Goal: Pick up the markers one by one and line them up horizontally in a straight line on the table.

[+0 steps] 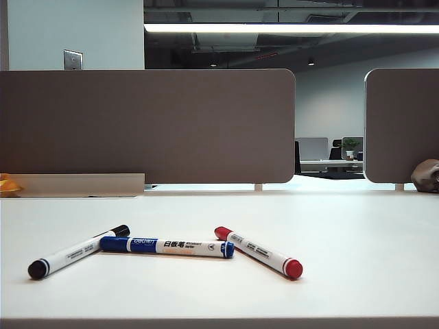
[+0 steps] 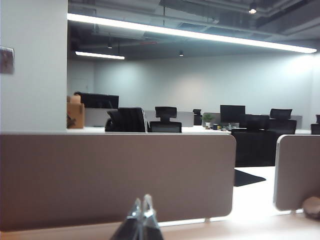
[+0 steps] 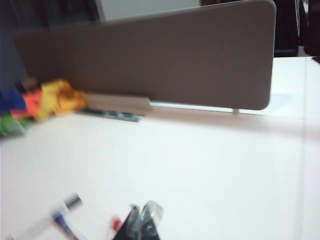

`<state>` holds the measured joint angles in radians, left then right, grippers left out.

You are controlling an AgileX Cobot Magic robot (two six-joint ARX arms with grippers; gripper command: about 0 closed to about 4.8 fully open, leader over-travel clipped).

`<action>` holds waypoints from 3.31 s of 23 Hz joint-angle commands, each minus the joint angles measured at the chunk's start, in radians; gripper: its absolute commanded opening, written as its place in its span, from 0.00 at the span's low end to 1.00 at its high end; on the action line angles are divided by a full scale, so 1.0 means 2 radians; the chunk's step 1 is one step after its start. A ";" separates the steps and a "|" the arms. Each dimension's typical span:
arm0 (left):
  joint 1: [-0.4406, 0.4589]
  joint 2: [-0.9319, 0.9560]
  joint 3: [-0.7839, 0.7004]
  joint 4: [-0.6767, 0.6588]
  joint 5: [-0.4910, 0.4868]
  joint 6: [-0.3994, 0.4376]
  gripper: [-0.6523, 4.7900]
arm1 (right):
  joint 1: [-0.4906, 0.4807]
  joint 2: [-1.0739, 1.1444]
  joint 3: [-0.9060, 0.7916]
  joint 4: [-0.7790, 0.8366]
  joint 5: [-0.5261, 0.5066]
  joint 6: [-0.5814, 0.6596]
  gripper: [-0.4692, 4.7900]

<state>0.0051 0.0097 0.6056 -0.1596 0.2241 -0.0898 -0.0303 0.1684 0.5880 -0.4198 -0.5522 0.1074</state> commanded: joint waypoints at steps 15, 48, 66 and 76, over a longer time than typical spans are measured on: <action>-0.064 0.618 0.294 -0.297 0.053 0.225 0.12 | 0.255 0.673 0.403 -0.197 0.099 -0.256 0.09; -0.134 0.714 0.290 -0.356 -0.057 0.263 0.21 | 0.359 0.880 0.403 -0.271 0.154 -0.239 0.28; -0.134 0.714 0.291 -0.354 -0.056 0.263 0.11 | 0.361 0.859 0.461 -0.271 0.221 -0.237 0.42; -0.134 0.714 0.291 -0.358 -0.054 0.262 0.11 | 0.361 0.883 0.453 -0.276 0.221 -0.237 0.42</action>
<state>-0.2638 1.4414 1.1843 -0.8753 0.1120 0.4332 0.6907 1.9324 1.4929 -0.9707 -0.1062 -0.3710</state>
